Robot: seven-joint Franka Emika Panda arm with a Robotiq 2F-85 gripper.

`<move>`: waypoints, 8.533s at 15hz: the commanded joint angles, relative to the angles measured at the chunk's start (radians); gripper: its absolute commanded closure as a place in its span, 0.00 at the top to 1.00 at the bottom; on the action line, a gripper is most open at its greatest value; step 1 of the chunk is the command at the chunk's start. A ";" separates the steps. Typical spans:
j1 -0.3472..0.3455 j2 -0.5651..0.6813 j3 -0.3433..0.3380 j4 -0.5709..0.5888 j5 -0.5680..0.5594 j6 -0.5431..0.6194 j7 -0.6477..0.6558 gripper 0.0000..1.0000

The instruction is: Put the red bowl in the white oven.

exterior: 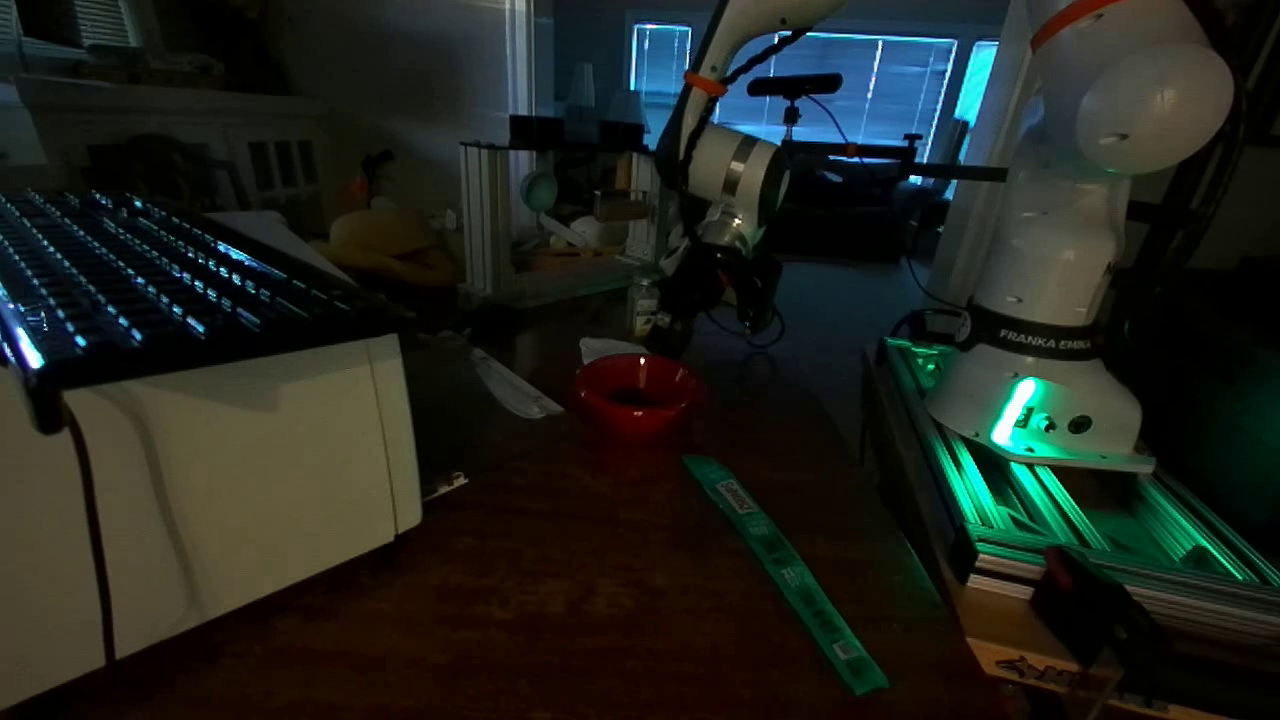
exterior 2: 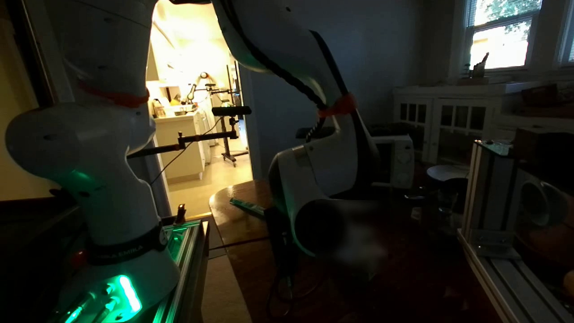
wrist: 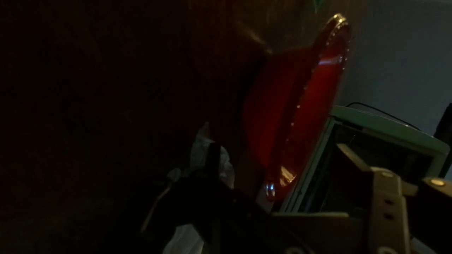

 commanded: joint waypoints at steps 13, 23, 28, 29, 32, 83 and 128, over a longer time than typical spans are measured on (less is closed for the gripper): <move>-0.045 0.083 -0.003 0.056 0.055 -0.158 -0.030 0.50; -0.056 0.081 -0.019 0.050 0.028 -0.246 -0.025 0.23; -0.051 0.091 -0.021 0.052 0.008 -0.252 -0.020 0.00; -0.051 0.094 -0.020 0.054 0.005 -0.255 -0.020 0.00; -0.052 0.089 -0.021 0.053 -0.007 -0.267 -0.015 0.00; 0.244 -0.149 0.196 -0.069 1.115 -0.127 -0.049 0.01; 0.351 0.198 0.216 0.329 1.089 -0.099 0.084 0.44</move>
